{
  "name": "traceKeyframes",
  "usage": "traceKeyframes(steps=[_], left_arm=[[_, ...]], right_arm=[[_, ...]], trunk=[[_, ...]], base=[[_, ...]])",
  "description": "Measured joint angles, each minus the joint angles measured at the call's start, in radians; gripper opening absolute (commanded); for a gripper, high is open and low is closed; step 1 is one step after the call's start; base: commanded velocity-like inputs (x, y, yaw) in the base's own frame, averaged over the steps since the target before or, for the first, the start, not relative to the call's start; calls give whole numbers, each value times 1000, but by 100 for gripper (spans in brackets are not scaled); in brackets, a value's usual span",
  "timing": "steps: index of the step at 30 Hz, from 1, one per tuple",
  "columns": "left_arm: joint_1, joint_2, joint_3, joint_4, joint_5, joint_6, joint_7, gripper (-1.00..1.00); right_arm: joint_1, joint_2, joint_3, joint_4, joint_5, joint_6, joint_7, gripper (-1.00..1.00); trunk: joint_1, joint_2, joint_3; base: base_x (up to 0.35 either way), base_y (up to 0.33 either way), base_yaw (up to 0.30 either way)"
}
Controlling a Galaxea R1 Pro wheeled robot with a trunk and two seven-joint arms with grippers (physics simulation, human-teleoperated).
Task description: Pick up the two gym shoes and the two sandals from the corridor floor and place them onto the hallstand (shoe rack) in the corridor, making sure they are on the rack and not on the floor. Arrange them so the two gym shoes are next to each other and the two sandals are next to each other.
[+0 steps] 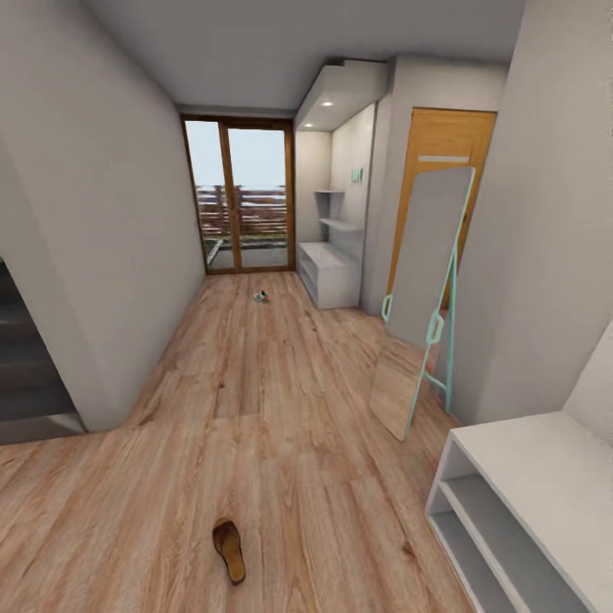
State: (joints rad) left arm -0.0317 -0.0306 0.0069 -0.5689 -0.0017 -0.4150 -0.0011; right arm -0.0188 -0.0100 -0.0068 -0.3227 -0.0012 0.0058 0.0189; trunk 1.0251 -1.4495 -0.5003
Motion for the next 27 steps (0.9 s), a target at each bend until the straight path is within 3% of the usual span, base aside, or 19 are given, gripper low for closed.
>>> traceKeyframes(steps=[4,8,10,14,21,27], left_arm=[[-1,0,0,-5,-1,1,1,100],[-19,1,0,-45,-1,31,3,100],[-38,1,0,-69,-1,67,3,100],[-92,2,0,-128,-1,195,2,100],[-172,0,0,-178,2,343,0,100],[-213,-2,0,-187,6,374,0,100]], right_arm=[[-27,0,0,-36,2,5,-2,100],[-71,4,0,-166,3,58,-3,100],[-77,6,0,-215,4,109,-3,100],[-98,8,1,-363,4,289,-4,100],[-187,9,2,-567,0,528,-1,100],[-221,7,6,-625,-3,585,3,100]], trunk=[[0,0,0],[0,0,0],[0,0,0],[0,0,0],[0,0,0],[0,0,0]], base=[[1,-38,0],[0,-11,0],[0,-5,0],[0,-2,0],[0,0,0],[0,0,0]])
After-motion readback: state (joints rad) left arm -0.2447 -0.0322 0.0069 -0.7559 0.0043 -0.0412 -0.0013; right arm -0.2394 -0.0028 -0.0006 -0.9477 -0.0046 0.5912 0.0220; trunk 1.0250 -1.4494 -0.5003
